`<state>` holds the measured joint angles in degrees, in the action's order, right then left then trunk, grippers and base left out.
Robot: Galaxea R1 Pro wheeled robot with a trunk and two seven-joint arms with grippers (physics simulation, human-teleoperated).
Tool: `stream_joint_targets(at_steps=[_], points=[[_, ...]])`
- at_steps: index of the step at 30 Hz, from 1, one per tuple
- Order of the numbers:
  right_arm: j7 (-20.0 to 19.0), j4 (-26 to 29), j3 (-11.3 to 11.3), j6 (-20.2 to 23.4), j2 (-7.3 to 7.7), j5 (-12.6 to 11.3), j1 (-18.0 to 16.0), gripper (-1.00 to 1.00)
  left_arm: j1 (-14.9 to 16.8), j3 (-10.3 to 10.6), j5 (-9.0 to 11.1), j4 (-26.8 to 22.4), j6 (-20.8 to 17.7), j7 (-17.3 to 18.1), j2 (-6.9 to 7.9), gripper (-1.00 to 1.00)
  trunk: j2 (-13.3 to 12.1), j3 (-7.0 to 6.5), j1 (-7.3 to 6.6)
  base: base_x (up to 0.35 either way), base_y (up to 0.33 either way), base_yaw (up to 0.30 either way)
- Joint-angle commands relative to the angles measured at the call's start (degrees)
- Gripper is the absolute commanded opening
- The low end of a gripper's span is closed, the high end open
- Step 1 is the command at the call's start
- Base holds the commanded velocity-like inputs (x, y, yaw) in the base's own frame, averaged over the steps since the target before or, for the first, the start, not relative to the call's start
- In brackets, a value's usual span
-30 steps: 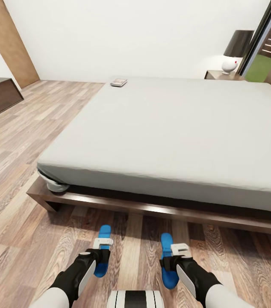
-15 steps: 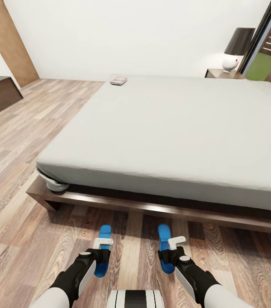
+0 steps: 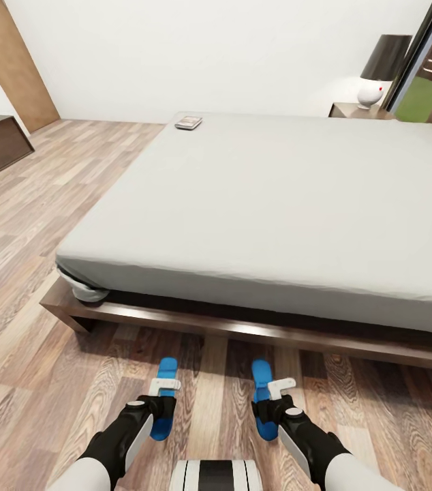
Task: In the bedroom, move the book from the bed onto either nightstand, and place the two sandals side by side next to the bed.
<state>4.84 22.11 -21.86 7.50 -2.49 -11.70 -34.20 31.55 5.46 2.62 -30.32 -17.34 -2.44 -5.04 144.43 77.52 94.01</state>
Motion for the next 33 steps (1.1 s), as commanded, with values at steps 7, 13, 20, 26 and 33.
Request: stream_joint_targets(at_steps=[7, 13, 20, 26, 33], points=[[0.4, 0.5, -0.4, 7.0, 0.07, -0.6, -0.1, -1.00, 0.0, 0.3, 0.4, -1.3, -0.3, -0.3, 0.10, -1.00, 0.0, 0.26, 0.01, 0.000, 0.000, 0.000], [0.3, 0.6, -0.4, 8.0, 0.05, -0.6, -0.2, -1.00, 0.0, 0.3, 0.4, -2.3, -0.3, -0.1, 0.09, -1.00, 0.1, 1.15, 0.12, 0.000, 0.000, 0.000], [0.2, 0.8, -0.4, 8.3, 0.03, -0.6, -0.2, -1.00, 0.0, 0.2, 0.4, -4.3, -0.3, -0.1, 0.19, -1.00, 0.1, 1.81, 0.19, 0.000, 0.000, 0.000], [-0.2, 1.3, -0.5, 8.4, 0.03, -0.6, -0.4, -1.00, 0.0, 0.0, 0.4, -4.8, -0.1, -0.2, 0.20, -1.00, 0.1, 2.25, 0.25, 0.000, 0.000, 0.000], [-0.4, 3.7, -0.4, 8.6, 0.04, -0.7, -0.5, -1.00, 0.0, 0.0, 0.4, -4.9, 0.1, -0.2, 0.20, -1.00, 0.1, 2.25, 0.25, 0.000, 0.000, 0.000]])
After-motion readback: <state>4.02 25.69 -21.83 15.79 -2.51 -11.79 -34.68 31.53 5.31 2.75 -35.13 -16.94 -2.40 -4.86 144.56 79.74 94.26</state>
